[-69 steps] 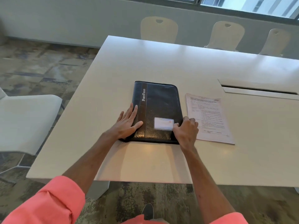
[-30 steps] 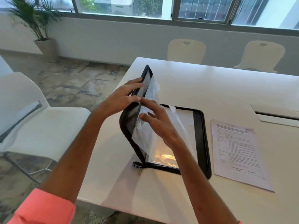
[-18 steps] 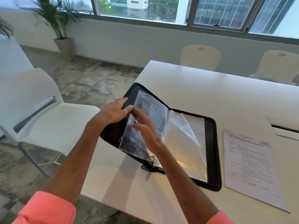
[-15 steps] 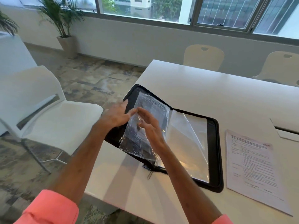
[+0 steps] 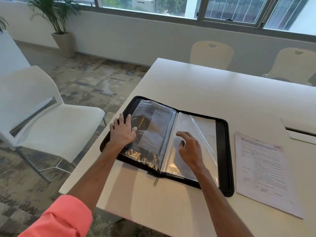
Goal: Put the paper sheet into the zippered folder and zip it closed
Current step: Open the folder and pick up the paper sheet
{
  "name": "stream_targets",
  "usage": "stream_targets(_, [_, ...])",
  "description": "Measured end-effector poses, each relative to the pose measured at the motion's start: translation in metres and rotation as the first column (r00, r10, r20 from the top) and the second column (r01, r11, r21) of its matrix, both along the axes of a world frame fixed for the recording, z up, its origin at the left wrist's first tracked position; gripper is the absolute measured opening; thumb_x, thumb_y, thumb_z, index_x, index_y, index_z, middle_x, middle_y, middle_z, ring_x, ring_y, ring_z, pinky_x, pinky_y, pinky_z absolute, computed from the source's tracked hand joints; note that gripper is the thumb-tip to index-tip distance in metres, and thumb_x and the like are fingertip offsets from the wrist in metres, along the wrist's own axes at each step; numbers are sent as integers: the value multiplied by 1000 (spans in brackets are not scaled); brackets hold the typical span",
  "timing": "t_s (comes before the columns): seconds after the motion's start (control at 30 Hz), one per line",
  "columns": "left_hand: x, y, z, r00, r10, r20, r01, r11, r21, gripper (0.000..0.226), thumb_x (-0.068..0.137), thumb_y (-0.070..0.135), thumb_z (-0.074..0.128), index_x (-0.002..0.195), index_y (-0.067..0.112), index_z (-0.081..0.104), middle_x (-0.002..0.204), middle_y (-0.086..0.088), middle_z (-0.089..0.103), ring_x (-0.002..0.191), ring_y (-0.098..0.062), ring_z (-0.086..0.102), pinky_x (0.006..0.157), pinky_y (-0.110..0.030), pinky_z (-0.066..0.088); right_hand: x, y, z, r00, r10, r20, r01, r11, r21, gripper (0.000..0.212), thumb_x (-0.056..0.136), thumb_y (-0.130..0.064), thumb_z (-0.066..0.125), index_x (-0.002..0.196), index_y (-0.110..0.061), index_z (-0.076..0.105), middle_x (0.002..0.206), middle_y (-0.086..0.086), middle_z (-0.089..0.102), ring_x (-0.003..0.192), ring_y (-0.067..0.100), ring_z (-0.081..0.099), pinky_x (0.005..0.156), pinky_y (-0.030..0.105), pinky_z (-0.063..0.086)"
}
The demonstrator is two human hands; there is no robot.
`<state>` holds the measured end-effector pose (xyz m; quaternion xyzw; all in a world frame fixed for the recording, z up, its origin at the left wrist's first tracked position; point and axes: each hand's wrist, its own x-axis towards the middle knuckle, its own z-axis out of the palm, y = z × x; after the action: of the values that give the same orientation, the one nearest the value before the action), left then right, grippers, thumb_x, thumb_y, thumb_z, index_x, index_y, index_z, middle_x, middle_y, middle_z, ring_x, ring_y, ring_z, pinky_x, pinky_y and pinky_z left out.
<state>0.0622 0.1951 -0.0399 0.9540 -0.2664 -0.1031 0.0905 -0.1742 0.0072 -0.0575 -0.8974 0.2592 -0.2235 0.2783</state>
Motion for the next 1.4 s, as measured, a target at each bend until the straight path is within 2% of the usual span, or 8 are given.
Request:
stream_targets(0.13, [-7,-9,-8,997,54,46,-52,998,-43,68,113,34,42,174,26,14,181,-20,6,166,-45,10,134,-64,10,-10,-11,-8,986,66,-156,-81,992,-93,40,100,-4,66,138,-15,74,152,-1,67,138,23,64,116,46,53])
stream_targets(0.3, [-14,-21,-10,983,118,141,-98,985,-145,68,108,24,45,173,25,24,179,-21,18,164,-48,15,132,-68,13,-13,-36,-10,963,-98,-251,54,983,-177,45,111,-27,55,155,-17,60,168,2,51,159,21,42,133,46,25])
stream_targets(0.4, [-15,-28,-7,974,150,172,-111,970,-215,62,111,33,37,171,24,30,177,-21,27,163,-48,21,131,-69,13,-21,-53,-10,943,-195,-270,153,974,-169,52,112,-29,53,162,-16,50,175,5,40,164,23,32,136,51,20])
stream_targets(0.53, [-16,-41,1,978,137,160,-102,973,-207,73,111,59,26,172,21,27,178,-22,21,165,-48,12,132,-69,3,-33,-72,-11,914,-277,-297,245,959,-141,54,112,-29,54,163,-14,47,176,7,38,167,25,27,138,55,12])
stream_targets(0.63, [-19,-52,6,976,64,209,-18,976,-216,78,111,65,22,173,18,24,180,-21,15,168,-44,5,134,-66,-1,-41,-79,-12,901,-308,-306,283,951,-125,53,111,-28,54,161,-13,49,175,7,38,167,24,25,138,53,12])
stream_targets(0.83, [-45,-93,6,969,-121,214,172,956,-236,77,112,62,27,174,18,16,182,-16,4,170,-34,-5,136,-58,-2,-69,-83,-12,870,-367,-328,350,930,-113,53,112,-31,52,163,-16,47,179,5,32,168,23,22,137,52,12])
stream_targets(1.13, [-130,-170,-6,924,-319,212,370,888,-273,76,113,59,30,176,23,6,183,-12,-3,170,-30,-7,137,-54,-3,-143,-111,-11,868,-425,-257,390,903,-179,48,112,-30,54,158,-18,52,176,6,33,166,27,25,136,56,16])
stream_targets(1.4, [-227,-246,-13,888,-407,212,453,851,-266,74,113,59,31,174,21,17,183,-13,6,170,-30,0,137,-53,1,-215,-163,-9,759,-571,-313,527,821,-219,49,111,-32,55,157,-16,54,172,8,39,162,27,31,133,51,25])
